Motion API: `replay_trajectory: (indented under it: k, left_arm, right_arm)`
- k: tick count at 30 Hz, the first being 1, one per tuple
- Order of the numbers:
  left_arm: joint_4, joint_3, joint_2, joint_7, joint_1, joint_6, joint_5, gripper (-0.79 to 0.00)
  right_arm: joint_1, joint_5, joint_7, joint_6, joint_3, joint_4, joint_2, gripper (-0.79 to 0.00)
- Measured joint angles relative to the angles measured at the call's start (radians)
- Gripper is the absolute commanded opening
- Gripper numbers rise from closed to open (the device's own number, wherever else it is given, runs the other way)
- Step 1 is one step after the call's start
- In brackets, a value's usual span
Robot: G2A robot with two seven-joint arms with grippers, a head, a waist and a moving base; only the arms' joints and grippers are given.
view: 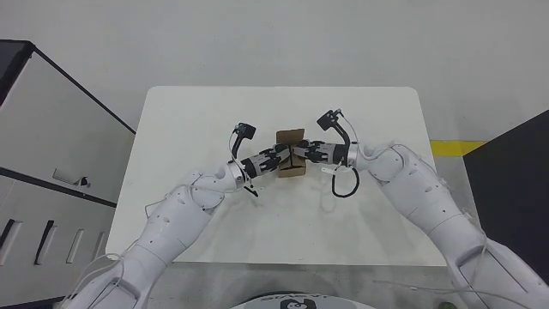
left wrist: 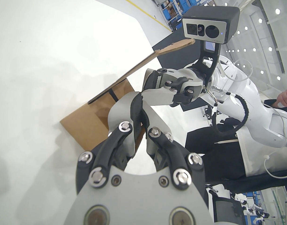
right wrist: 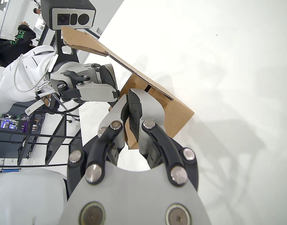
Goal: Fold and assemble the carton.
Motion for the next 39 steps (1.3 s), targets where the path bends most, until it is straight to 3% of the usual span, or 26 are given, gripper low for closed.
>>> replay_trajectory:
  k: [39]
  left_arm:
    - [-0.038, -0.036, 0.004, -0.013, 0.041, -0.003, 0.015, -0.785]
  right_arm:
    - [-0.045, -0.019, 0.008, 0.024, 0.04, -0.052, 0.005, -0.785]
